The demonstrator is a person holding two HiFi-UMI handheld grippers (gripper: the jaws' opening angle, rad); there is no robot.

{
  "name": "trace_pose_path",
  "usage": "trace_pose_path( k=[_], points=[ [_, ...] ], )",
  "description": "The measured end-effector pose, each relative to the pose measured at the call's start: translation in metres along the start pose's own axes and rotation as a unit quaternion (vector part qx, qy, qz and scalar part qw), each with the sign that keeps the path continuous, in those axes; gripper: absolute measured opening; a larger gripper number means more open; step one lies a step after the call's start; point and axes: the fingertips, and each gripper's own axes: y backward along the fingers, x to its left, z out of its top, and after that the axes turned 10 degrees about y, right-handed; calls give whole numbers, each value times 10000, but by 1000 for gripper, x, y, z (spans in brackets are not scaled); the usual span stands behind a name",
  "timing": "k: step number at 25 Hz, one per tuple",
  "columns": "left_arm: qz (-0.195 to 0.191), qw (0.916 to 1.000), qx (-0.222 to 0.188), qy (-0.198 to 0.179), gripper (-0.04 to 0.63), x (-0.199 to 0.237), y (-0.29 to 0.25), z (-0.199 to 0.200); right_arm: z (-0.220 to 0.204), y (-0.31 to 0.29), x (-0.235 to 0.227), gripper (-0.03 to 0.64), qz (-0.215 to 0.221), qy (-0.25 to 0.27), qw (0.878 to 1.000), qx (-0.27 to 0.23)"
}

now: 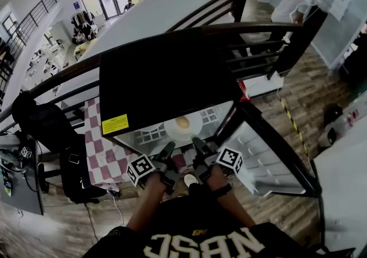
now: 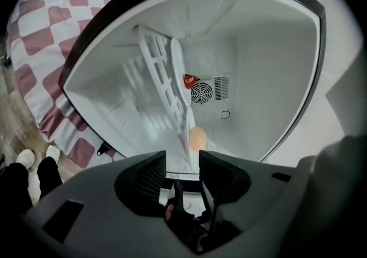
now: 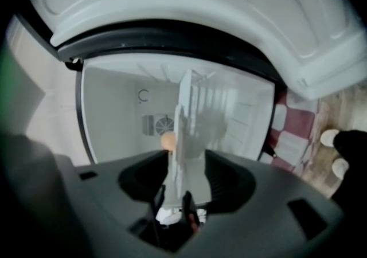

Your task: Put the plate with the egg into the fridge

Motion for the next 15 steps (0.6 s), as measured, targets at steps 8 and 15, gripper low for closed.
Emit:
trace_pose_path(
  k=[8, 15],
  points=[
    [-71, 10000, 46, -47, 113, 1, -1, -11, -8, 7, 0, 122, 156, 0, 9998, 87],
    [39, 9995, 177, -274, 42, -2, -10, -15, -11, 3, 6, 82, 204, 50, 9996, 170]
  ],
)
